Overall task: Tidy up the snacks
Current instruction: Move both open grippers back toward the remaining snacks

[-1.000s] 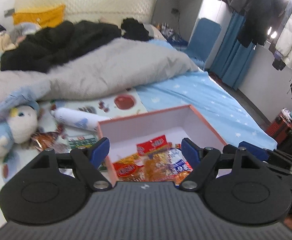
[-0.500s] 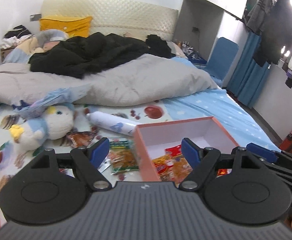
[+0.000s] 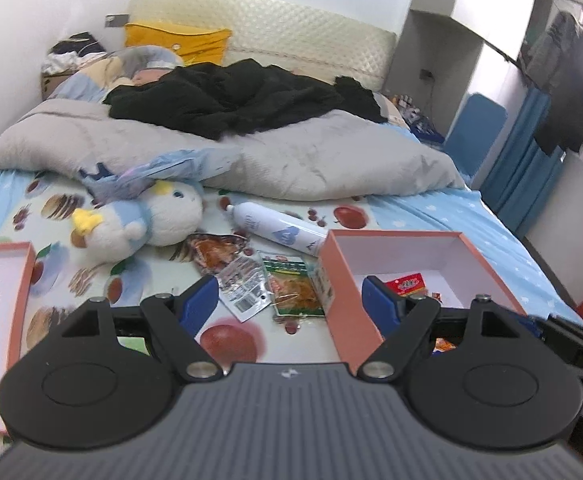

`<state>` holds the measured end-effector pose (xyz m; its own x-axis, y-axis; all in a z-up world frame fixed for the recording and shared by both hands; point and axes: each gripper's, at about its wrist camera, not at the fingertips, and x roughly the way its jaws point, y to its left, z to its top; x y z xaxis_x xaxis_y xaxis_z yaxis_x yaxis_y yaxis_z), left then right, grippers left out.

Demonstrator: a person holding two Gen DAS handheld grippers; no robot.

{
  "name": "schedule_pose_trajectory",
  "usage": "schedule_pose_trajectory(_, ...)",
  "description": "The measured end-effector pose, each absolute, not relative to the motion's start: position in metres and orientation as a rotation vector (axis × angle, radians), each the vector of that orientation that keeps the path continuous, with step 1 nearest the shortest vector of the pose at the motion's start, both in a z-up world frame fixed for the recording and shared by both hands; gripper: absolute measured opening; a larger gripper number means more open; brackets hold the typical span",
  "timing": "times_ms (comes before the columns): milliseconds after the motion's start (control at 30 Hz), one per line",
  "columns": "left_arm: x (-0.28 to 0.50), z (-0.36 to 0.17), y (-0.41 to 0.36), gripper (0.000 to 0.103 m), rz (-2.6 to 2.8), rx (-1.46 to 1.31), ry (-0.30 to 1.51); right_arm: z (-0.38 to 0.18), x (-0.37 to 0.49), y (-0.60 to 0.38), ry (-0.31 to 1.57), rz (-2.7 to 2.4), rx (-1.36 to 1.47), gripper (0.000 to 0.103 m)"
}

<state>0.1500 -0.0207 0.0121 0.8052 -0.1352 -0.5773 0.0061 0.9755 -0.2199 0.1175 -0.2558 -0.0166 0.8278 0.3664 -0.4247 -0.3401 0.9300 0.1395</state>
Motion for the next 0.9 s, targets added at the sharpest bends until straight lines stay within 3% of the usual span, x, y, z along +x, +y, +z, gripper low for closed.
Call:
schedule_pose_trajectory(567,0.108,-0.041,0.005,0.082,0.005,-0.266,0.687,-0.058,0.086,-0.226,0.517,0.417,-0.016,0.045)
schedule_pose_trajectory(900,0.124,-0.073,0.015,0.082,0.011,-0.290,0.733,-0.082,0.099,-0.219,0.565,0.388,-0.029,0.045)
